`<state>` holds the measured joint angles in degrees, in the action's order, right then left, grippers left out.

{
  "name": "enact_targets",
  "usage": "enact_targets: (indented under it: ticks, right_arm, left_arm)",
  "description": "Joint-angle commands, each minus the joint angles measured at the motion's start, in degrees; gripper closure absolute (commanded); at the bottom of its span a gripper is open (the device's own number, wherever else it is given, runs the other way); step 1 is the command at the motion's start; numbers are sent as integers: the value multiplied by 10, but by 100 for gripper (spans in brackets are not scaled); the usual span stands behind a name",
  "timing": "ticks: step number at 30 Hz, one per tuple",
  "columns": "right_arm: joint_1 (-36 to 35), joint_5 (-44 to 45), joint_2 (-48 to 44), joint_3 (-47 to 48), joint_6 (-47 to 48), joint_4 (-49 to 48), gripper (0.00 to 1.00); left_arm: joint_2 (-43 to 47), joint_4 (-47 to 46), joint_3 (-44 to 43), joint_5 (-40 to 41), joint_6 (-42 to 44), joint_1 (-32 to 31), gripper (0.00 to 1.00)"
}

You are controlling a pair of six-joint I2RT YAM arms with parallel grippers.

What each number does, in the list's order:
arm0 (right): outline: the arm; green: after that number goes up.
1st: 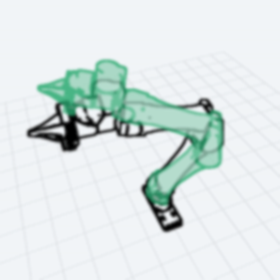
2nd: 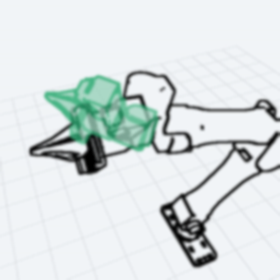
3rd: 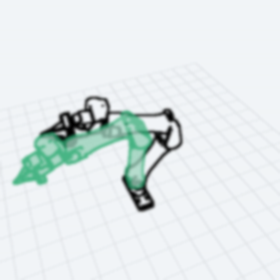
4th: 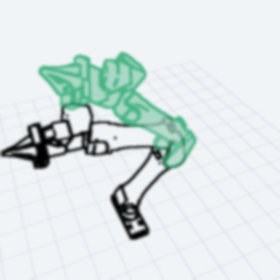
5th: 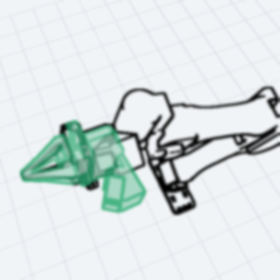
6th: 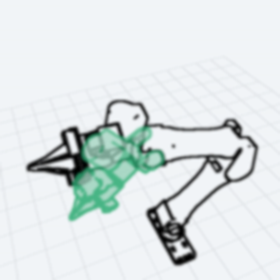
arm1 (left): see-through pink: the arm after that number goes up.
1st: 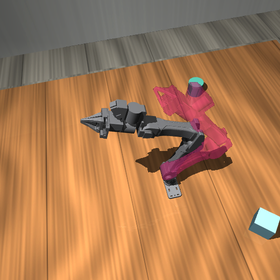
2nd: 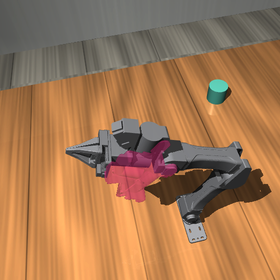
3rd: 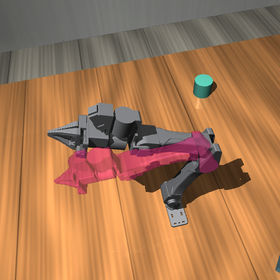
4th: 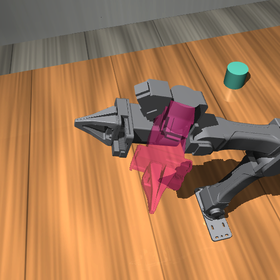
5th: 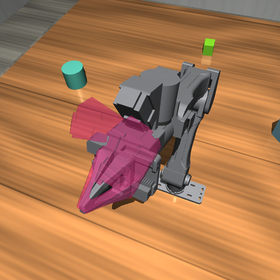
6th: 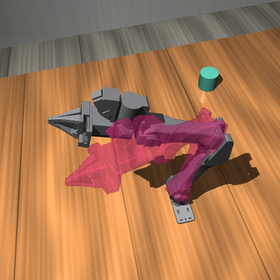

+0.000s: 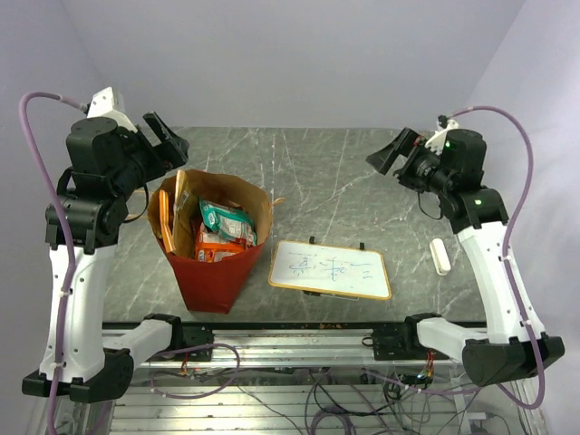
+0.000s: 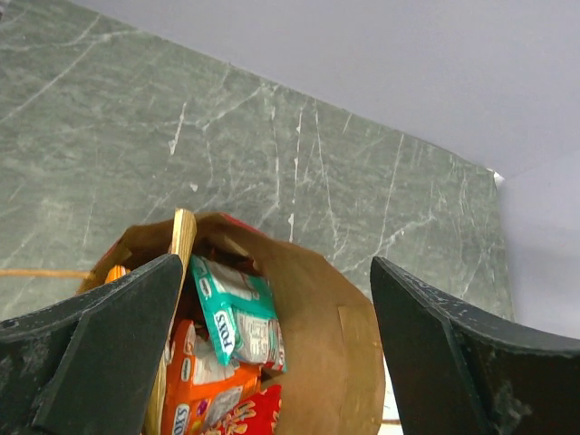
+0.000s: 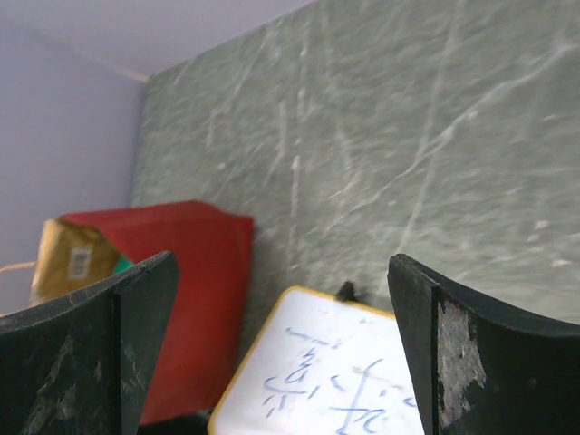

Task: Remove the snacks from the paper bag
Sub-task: Move the paper bag to the center of the board.

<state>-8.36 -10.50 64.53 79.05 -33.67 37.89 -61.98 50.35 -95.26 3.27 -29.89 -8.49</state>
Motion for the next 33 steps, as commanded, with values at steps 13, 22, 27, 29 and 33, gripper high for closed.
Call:
enact_targets:
  ticks: [13, 22, 27, 29, 33]
  right_arm:
    - [-364, -54, 158, -20, -249, -207, 0]
    - [-447, 54, 190, 18, -310, -172, 7]
    - [-454, 88, 189, 26, -318, -147, 6]
    - [-458, 106, 195, 44, -309, -122, 6]
    - [-461, 123, 200, 57, -300, -97, 17]
  left_arm:
    - [58, 146, -22, -65, -4, -7, 5]
    - [54, 193, -60, -60, 19, -7, 4]
    - [53, 201, -67, -64, 24, -7, 5]
    - [54, 199, -63, -64, 22, -7, 5]
    - [62, 196, -50, -61, 16, -7, 5]
